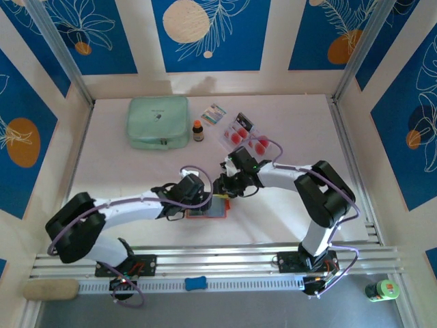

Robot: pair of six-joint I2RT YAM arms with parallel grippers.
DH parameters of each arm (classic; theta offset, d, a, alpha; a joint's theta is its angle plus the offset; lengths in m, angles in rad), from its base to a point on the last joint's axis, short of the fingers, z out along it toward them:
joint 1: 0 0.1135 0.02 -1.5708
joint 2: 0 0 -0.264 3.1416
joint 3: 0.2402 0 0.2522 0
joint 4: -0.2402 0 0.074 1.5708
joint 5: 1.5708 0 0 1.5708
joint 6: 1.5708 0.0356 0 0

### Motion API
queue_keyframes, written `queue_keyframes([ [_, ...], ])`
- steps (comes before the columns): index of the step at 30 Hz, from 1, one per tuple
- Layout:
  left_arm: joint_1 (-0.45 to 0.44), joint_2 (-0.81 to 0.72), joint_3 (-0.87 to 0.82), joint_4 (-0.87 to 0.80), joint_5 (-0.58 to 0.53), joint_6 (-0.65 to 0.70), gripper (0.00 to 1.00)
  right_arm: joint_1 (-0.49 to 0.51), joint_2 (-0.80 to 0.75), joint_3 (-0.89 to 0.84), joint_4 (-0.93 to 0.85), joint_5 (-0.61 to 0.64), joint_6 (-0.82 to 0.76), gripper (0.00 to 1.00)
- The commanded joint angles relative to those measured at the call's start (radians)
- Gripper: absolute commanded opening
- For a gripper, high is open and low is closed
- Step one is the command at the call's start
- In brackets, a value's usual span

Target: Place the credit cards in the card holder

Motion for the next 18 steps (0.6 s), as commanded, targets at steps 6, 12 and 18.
queue_keyframes([
  [6, 0.026, -0.222, -0.036, -0.109, -0.115, 0.005, 0.99, 0.058, -0.021, 0.085, -0.070, -0.030, 0.028, 0.36],
  [12, 0.059, -0.366, -0.093, -0.151, -0.139, 0.006, 1.00, 0.113, 0.071, 0.179, -0.082, -0.020, 0.040, 0.37],
  [18, 0.077, -0.446, -0.132, -0.175, -0.142, -0.002, 1.00, 0.157, 0.190, 0.282, -0.095, -0.013, 0.049, 0.37],
])
